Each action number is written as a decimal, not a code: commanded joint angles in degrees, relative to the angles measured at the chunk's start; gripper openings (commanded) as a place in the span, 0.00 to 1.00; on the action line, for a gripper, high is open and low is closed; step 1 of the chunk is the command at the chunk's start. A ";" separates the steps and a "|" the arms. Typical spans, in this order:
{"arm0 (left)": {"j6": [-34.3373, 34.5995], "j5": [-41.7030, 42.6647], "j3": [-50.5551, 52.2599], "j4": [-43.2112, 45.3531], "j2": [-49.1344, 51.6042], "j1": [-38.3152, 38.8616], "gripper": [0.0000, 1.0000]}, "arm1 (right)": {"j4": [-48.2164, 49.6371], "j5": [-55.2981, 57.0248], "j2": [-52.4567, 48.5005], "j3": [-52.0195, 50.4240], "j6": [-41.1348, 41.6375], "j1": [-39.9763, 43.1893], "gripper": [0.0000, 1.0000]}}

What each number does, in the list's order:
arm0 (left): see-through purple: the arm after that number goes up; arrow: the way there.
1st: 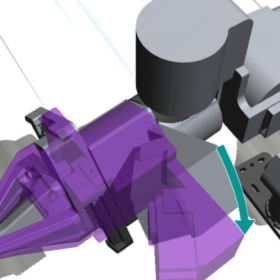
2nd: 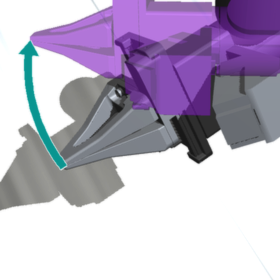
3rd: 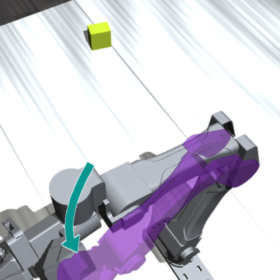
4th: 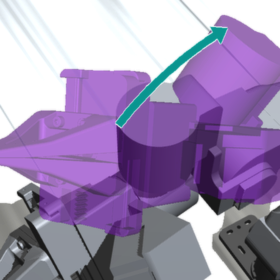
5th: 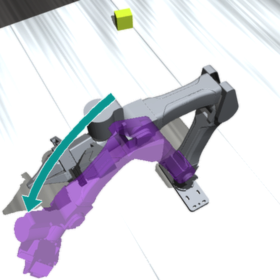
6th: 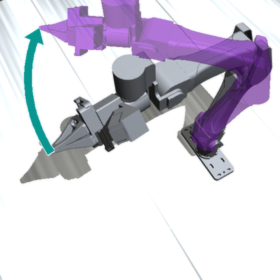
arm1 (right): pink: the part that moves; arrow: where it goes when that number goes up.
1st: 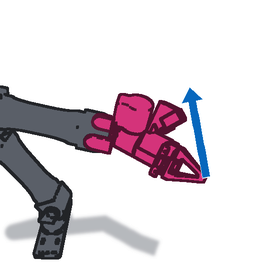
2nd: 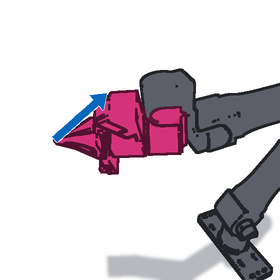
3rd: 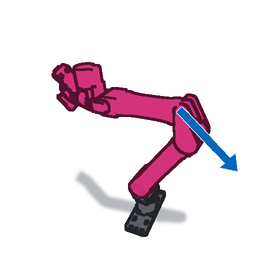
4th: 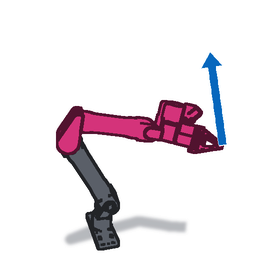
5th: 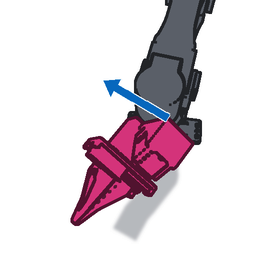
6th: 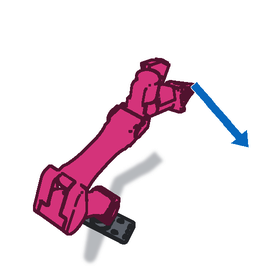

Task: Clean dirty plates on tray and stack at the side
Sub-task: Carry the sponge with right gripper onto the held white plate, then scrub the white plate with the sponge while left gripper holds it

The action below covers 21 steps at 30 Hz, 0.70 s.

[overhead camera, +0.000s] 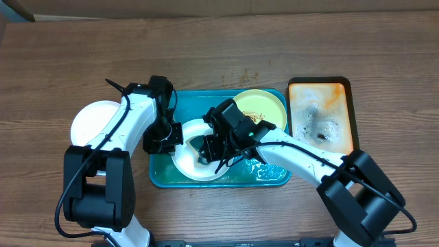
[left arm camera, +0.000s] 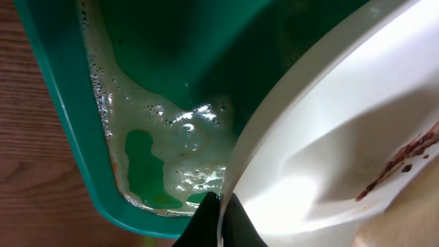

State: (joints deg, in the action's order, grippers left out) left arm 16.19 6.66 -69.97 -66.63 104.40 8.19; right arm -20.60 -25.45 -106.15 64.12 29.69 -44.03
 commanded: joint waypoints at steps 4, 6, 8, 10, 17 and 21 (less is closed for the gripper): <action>0.59 0.44 0.57 -0.39 -0.92 0.22 0.04 | 1.11 1.84 -3.41 0.02 1.05 -1.31 0.04; 0.59 0.44 0.57 -0.37 -0.92 0.22 0.04 | 1.44 1.86 -4.46 0.00 1.05 -1.92 0.04; 0.59 0.44 0.57 -0.39 -0.92 0.22 0.04 | 1.64 2.69 -5.38 0.00 1.05 -2.40 0.04; 0.57 0.44 0.57 -0.44 -0.92 0.22 0.04 | 1.64 5.22 -6.03 0.00 1.05 -2.54 0.04; 0.52 0.33 0.57 -0.87 -0.92 0.22 0.04 | 1.20 13.55 -6.16 0.02 0.98 -0.94 0.04; 0.52 0.20 0.57 -0.92 -0.92 0.22 0.04 | 1.31 15.96 -6.16 0.11 0.96 1.07 0.04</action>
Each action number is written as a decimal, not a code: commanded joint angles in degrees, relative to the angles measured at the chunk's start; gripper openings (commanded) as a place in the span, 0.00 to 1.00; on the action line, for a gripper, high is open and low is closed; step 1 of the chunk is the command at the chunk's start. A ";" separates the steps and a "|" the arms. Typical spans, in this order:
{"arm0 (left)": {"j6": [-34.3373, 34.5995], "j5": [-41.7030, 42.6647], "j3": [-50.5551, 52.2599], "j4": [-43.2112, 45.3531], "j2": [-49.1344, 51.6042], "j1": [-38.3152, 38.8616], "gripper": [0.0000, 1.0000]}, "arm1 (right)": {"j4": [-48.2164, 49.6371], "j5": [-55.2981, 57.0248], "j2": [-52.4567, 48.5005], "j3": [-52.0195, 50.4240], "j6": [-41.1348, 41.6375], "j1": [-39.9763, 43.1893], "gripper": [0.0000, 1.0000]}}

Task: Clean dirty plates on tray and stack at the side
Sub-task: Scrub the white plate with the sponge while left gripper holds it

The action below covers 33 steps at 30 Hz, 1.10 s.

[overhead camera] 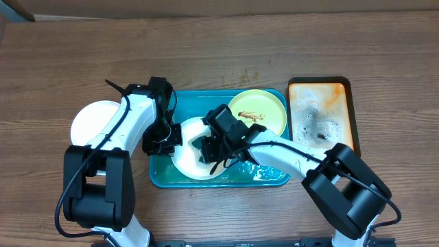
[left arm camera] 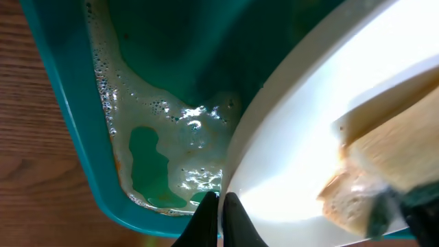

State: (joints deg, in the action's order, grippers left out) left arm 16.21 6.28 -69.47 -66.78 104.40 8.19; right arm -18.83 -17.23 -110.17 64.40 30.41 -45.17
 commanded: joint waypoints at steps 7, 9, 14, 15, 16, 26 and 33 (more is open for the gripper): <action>0.50 0.57 0.07 -0.87 -0.92 0.22 0.04 | 1.46 9.29 -2.14 -0.15 -0.87 4.55 0.04; 0.50 0.59 0.07 -0.85 -0.92 0.22 0.04 | 0.90 9.07 -2.14 -0.15 -0.85 4.55 0.04; 0.52 0.59 0.07 -0.85 -0.92 0.22 0.04 | -6.32 8.00 -2.14 -0.15 -0.74 3.48 0.04; 0.52 0.59 0.07 -0.85 -0.92 0.22 0.04 | -8.00 8.02 -2.14 -0.15 -0.74 3.30 0.04; 0.52 0.59 0.07 -0.85 -0.92 0.22 0.04 | -10.25 8.22 -2.14 -0.15 0.00 3.13 0.04; 0.50 0.57 0.07 -1.46 -0.92 0.22 0.04 | -11.93 11.21 -1.79 4.37 3.85 3.52 0.04; 0.55 0.63 0.07 -1.31 -0.92 0.22 0.04 | -18.75 14.67 -1.01 8.96 3.72 3.50 0.04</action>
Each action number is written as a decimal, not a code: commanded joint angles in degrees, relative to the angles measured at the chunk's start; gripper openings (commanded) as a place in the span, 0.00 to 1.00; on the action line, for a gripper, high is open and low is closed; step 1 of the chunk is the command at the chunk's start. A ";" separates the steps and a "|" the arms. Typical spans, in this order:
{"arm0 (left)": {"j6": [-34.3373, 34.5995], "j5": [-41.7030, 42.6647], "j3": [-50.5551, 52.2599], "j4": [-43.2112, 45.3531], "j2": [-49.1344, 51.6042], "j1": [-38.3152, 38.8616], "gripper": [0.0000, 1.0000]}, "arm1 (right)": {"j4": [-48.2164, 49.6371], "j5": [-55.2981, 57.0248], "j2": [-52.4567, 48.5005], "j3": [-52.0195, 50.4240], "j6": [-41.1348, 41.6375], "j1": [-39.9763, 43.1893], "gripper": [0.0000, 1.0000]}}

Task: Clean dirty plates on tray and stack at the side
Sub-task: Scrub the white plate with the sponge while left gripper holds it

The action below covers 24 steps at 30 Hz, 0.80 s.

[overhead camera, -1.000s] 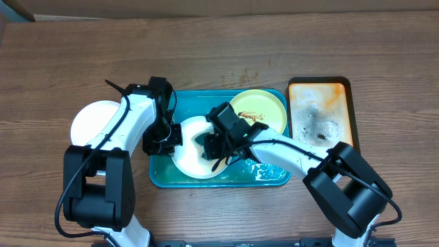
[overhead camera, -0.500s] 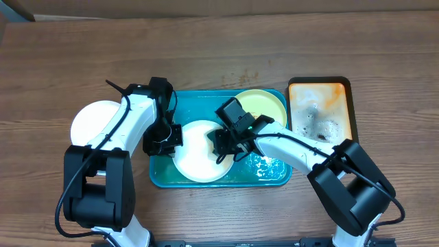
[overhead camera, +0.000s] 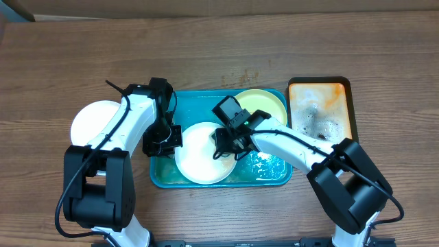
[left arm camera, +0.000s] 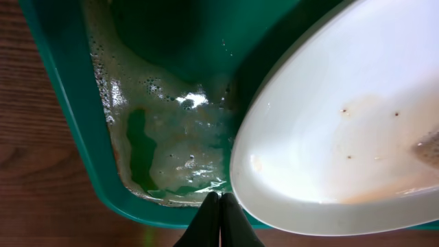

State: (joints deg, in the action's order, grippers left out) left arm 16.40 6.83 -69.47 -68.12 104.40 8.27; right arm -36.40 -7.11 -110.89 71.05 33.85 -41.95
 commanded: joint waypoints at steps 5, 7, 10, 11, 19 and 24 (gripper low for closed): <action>0.35 0.09 0.07 1.64 -0.92 0.13 0.32 | -3.56 4.70 -0.28 1.97 0.31 0.28 0.04; 0.35 0.28 0.07 2.93 -0.92 0.13 0.39 | -4.09 4.70 -0.31 1.97 0.31 0.28 0.04; 0.35 0.15 0.07 4.22 -0.92 0.13 0.42 | -4.48 4.70 -0.31 1.97 0.28 0.28 0.04; 0.35 0.24 0.07 4.33 -0.92 0.13 0.42 | -4.48 4.70 -0.31 1.97 0.28 0.28 0.04; 0.33 0.26 2.43 7.76 -0.92 0.13 0.35 | -4.48 4.70 -0.31 1.97 0.28 0.24 0.04; 0.33 0.72 6.99 11.43 -0.92 0.13 0.30 | -4.46 4.70 -0.31 1.97 0.28 0.22 0.04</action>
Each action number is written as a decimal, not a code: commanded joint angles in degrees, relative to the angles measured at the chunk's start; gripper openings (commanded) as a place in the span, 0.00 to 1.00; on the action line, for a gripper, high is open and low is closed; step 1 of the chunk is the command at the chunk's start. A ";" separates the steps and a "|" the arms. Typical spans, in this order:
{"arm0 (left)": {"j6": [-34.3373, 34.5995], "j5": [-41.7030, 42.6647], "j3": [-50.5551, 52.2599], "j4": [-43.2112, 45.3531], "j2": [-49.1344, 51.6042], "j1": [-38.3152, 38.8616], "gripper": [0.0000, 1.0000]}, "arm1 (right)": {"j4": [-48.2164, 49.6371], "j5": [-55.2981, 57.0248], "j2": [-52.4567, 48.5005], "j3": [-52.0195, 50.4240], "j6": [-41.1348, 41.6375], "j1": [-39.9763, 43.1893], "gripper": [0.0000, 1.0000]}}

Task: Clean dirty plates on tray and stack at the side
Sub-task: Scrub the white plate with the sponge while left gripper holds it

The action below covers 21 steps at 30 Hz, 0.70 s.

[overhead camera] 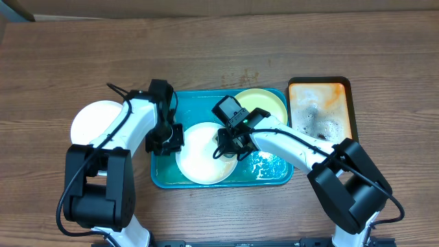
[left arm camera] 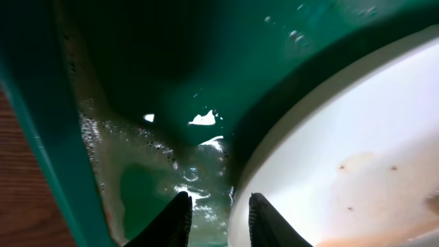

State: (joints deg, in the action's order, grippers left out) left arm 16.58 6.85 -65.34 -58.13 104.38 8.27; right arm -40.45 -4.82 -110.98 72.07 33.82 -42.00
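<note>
A white plate [overhead camera: 202,163] lies in the teal tray [overhead camera: 159,180], with a few brown specks and a faint smear on its face [left arm camera: 357,165]. My left gripper [overhead camera: 167,140] is at the plate's left rim. In the left wrist view that gripper [left arm camera: 218,221] is open, one finger over the soapy water and the other over the rim. My right gripper [overhead camera: 228,143] rests on the plate's right edge, and what it grips is hidden. A yellow plate [overhead camera: 264,108] with brown residue sits in the tray's far right corner. A clean white plate [overhead camera: 89,123] lies on the table left of the tray.
Foamy water [left arm camera: 158,185] pools in the tray's near left corner. A stained orange tray [overhead camera: 322,113] with dark residue stands right of the teal tray. Wooden table [overhead camera: 219,48] surrounds both.
My left gripper was shut on the white plate's rim and is now open, its fingers either side of the rim. The right gripper stays at the plate's right edge.
First my left gripper held the white plate tilted by its rim, brown stains on it, with the right gripper over its middle. Then a sponge was on the plate's face. Later the plate showed only specks, and now the left gripper has let go.
</note>
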 commanded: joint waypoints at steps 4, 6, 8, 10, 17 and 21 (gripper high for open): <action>0.17 0.72 5.70 3.26 -0.90 0.13 0.21 | -0.44 2.40 -0.22 0.94 0.31 0.26 0.04; 0.15 0.70 5.95 3.34 -0.90 0.13 0.07 | -0.44 2.40 -0.22 0.94 0.31 0.28 0.04; 0.17 0.70 5.92 3.41 -0.90 0.13 0.04 | -0.44 2.40 -0.22 0.94 0.33 0.28 0.04; 0.17 0.68 5.81 3.89 -0.92 0.07 0.04 | -0.44 2.36 -0.22 0.94 0.33 0.26 0.04; 0.17 0.37 3.32 2.56 -2.16 -0.11 0.04 | -0.42 -0.79 1.03 1.18 -0.81 0.22 0.04; 0.20 0.02 1.92 1.81 -4.33 -0.11 0.04 | 0.22 0.42 6.03 1.51 -1.51 0.37 0.04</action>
State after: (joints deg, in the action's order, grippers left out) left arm 16.40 9.21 -61.34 -55.72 103.33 8.60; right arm -40.56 -5.39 -110.48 72.12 33.34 -42.00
